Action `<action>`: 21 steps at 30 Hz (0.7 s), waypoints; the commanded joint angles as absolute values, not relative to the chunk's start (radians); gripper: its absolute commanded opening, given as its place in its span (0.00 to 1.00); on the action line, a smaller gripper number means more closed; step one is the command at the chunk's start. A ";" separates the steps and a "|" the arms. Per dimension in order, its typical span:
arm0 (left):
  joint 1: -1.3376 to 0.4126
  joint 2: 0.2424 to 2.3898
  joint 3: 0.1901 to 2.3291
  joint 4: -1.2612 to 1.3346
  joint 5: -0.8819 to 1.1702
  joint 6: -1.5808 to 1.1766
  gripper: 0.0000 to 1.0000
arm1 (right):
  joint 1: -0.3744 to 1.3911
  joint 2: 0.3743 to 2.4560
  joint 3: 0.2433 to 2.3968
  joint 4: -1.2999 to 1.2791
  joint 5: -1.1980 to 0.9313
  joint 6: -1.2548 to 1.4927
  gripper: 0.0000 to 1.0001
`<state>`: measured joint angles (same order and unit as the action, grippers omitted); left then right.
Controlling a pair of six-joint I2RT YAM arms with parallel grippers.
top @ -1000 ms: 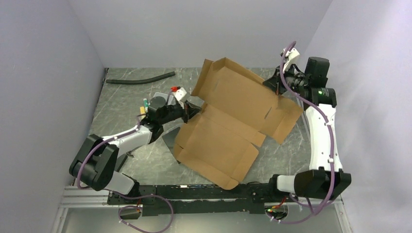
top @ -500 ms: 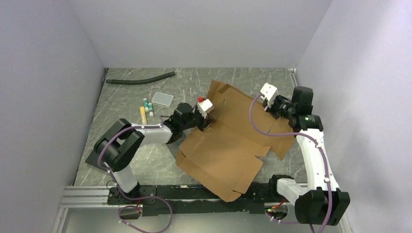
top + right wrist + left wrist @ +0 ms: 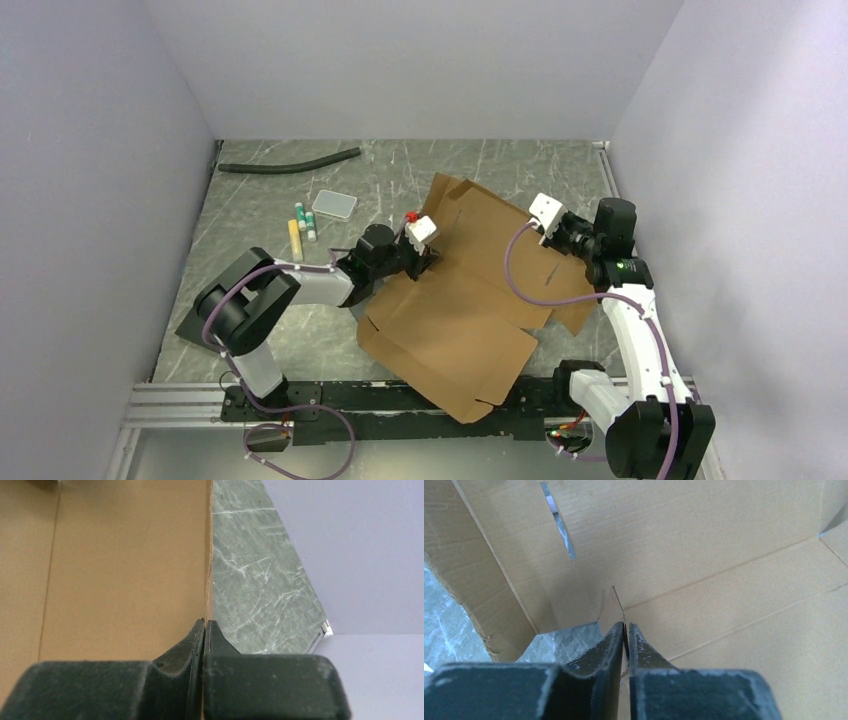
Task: Fold the paper box
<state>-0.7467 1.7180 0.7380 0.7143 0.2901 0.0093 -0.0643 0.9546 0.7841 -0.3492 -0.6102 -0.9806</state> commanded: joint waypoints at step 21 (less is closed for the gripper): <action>-0.418 1.353 0.695 0.595 0.302 -0.176 0.68 | -0.026 1.042 0.941 -0.362 -0.762 -1.273 0.00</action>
